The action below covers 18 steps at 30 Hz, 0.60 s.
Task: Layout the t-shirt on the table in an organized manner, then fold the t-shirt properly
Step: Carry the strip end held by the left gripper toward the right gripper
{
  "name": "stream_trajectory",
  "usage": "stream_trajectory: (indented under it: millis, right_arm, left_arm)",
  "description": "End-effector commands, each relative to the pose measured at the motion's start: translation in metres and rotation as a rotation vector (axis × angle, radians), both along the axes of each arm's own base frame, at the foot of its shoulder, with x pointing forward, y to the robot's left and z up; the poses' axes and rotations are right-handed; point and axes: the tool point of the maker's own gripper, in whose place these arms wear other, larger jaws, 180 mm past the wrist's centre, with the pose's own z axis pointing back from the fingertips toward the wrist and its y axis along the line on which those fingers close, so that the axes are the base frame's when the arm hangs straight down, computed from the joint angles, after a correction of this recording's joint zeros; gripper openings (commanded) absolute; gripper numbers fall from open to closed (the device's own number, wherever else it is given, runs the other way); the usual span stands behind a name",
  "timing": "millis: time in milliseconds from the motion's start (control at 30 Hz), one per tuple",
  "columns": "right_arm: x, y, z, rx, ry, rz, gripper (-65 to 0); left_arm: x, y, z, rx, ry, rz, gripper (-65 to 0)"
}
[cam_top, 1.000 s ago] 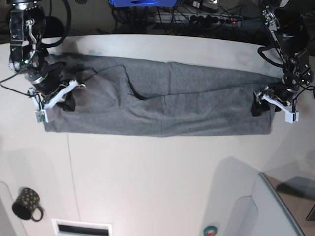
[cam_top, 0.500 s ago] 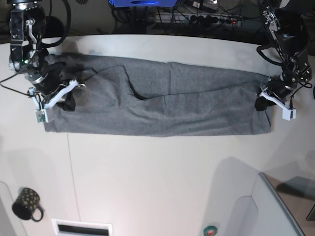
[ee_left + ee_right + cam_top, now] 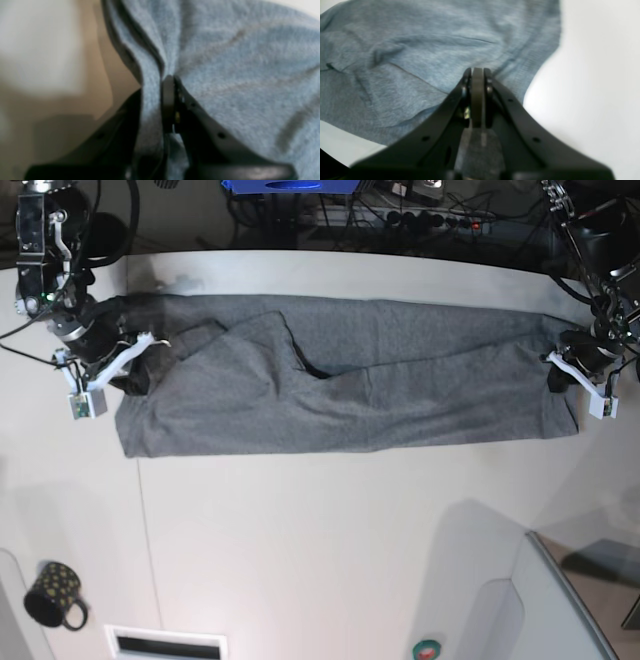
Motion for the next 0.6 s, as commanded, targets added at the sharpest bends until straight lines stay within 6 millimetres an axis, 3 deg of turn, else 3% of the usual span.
stream_trajectory:
  millis: [0,133,367,567]
  right_arm:
    - [0.009,-0.001,0.013,0.007,-0.051,0.000,-64.2]
    - [0.010,-0.001,0.013,0.007,-0.053,0.000,-64.2]
    - [0.011,-0.001,0.014,0.007,-0.056,0.000,-64.2]
    - [0.012,-0.001,0.015,0.007,-0.057,0.000,-64.2]
  left_arm:
    - [0.022,0.002,0.030,0.032,-0.092,-0.029,-65.0]
    - [0.019,-0.030,0.053,0.107,-0.129,-0.127,-65.0]
    - [0.003,-0.093,0.078,0.137,-0.165,-0.213,-65.0]
    - [-0.004,-0.159,0.068,0.095,-0.133,-0.376,-65.0]
